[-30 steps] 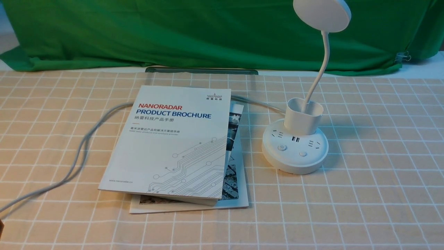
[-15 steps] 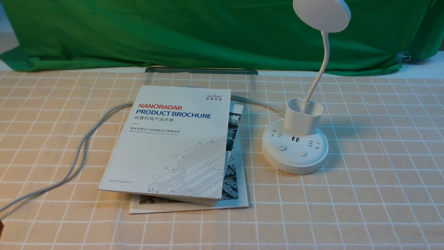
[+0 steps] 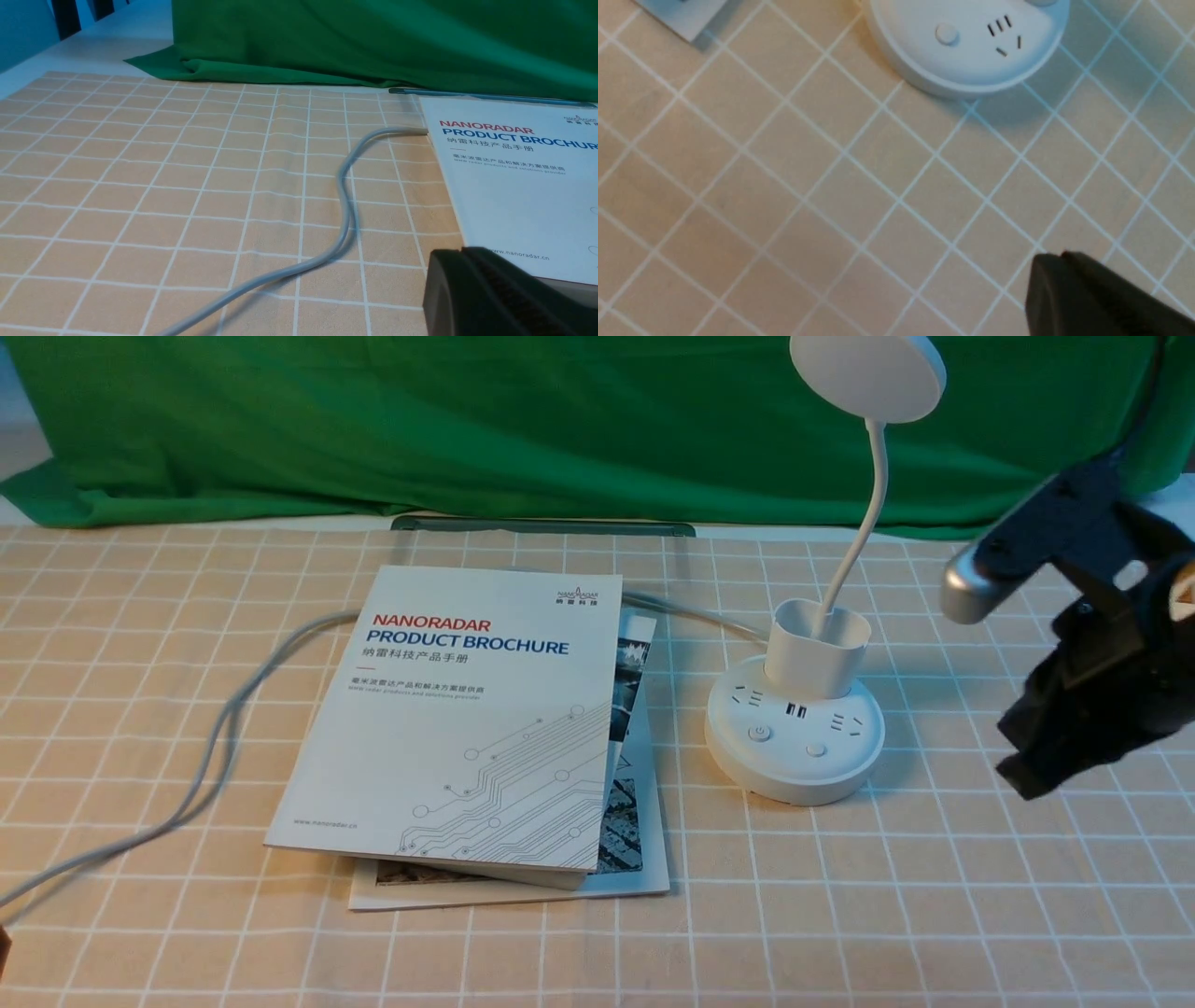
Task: Turn on the table lamp on the light coffee tablecloth with your hand.
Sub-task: 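Press the button on the base of the white desk lamp with the right gripper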
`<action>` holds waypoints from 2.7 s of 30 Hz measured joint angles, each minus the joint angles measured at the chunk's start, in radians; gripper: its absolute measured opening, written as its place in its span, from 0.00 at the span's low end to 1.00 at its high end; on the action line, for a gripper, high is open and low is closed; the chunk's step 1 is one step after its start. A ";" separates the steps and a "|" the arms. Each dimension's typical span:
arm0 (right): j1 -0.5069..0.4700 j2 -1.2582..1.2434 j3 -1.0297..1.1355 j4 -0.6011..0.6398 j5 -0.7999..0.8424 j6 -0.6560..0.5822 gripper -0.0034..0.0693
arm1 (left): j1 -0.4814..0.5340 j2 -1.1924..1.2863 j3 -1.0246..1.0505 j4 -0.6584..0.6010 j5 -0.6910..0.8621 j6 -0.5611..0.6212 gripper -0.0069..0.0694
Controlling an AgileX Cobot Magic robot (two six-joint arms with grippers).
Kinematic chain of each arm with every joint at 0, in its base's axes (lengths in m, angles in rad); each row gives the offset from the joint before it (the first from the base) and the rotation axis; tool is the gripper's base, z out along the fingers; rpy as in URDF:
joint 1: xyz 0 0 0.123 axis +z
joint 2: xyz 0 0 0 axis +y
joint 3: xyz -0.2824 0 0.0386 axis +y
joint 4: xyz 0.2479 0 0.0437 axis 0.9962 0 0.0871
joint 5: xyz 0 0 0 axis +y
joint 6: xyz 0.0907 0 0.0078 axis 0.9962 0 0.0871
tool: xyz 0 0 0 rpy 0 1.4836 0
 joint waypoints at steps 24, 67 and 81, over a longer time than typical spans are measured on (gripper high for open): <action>0.012 0.367 -0.037 0.132 -0.397 -0.001 0.10 | 0.000 0.000 0.000 0.000 0.000 0.000 0.12; 0.030 0.449 -0.041 0.140 -0.498 -0.002 0.13 | 0.000 0.000 0.000 0.000 0.000 0.000 0.12; 0.028 0.460 -0.047 0.137 -0.494 -0.002 0.13 | 0.000 0.000 0.000 0.000 0.000 0.000 0.12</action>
